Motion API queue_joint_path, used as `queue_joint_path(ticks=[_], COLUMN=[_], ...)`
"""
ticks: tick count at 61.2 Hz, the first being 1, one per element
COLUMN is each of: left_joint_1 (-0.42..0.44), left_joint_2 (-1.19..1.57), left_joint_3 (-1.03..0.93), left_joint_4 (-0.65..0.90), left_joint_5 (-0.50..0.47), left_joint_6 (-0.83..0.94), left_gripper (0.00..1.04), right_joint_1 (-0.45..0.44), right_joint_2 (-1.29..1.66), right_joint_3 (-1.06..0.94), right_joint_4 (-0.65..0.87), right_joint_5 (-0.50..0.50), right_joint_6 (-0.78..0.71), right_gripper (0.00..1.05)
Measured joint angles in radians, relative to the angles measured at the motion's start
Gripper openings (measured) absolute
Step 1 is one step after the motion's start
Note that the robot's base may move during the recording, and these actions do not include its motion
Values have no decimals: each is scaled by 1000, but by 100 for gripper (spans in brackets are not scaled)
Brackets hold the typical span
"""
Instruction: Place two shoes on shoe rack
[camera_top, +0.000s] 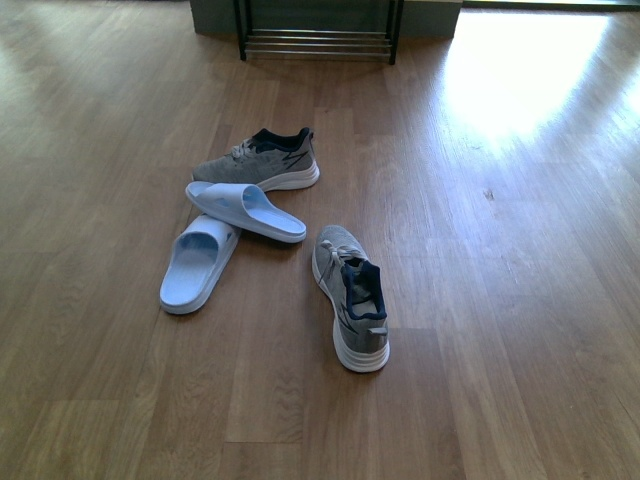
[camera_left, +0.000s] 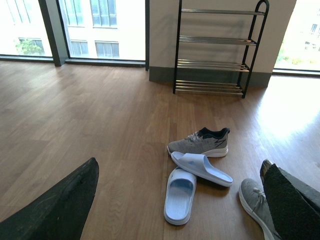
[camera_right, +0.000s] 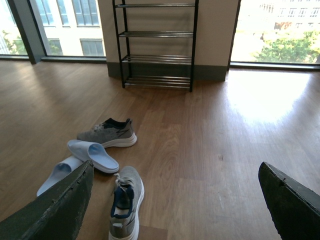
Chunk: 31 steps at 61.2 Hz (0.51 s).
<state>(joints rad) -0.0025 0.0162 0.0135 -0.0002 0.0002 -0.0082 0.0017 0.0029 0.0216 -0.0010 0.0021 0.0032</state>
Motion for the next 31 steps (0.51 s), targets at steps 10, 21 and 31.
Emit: queue_joint_path(ticks=[10,21,31], left_joint_1=[0,0,0], left_joint_2=[0,0,0], left_joint_3=[0,0,0], left_joint_4=[0,0,0], left_joint_5=[0,0,0], left_joint_6=[0,0,0], left_gripper=[95,95,95], right_joint_1=[0,0,0], right_joint_2=[0,0,0], right_joint_3=[0,0,0], right_joint_4=[0,0,0], right_joint_5=[0,0,0], right_joint_6=[0,0,0], right_gripper=[96,96,96])
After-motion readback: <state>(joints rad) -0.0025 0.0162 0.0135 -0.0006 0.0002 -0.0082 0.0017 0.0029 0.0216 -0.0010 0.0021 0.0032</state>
